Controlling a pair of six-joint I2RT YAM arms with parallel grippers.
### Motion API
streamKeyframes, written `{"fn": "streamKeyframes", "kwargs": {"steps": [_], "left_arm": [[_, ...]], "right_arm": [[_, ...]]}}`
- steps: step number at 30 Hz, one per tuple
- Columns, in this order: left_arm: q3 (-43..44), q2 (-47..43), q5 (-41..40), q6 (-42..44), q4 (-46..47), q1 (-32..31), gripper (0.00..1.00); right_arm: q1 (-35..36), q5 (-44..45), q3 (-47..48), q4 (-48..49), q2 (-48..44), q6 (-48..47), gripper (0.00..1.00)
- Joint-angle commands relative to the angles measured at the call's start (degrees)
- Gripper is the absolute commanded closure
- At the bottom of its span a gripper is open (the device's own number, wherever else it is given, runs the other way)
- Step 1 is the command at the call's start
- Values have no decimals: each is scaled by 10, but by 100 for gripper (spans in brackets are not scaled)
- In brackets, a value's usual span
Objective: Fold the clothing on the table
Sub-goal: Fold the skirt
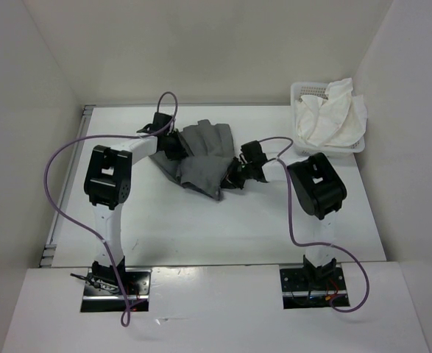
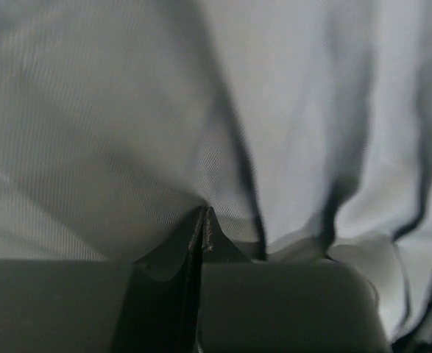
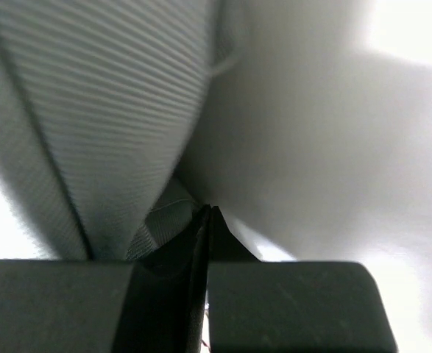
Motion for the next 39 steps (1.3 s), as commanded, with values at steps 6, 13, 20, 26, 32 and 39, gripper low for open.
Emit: {"fn": "streamKeyframes", "kwargs": {"steps": [6, 13, 20, 26, 32, 39], "left_arm": [[-52, -1, 26, -1, -2, -15, 100], [-109, -21, 41, -6, 6, -28, 100], [-115, -46, 41, 2, -11, -22, 100], [-97, -92, 41, 2, -33, 23, 100], [-42, -116, 35, 29, -73, 62, 100], [-14, -152, 16, 34, -91, 86, 100]], "right_arm": [[31, -10, 76, 41, -42, 35, 98], [31, -30, 283, 15, 45, 55, 96], [8, -17, 588, -151, 200, 27, 95], [2, 66, 478, -178, 91, -56, 92], [-5, 145, 345, -212, -24, -107, 91], [30, 113, 232, -220, -97, -134, 87]]}}
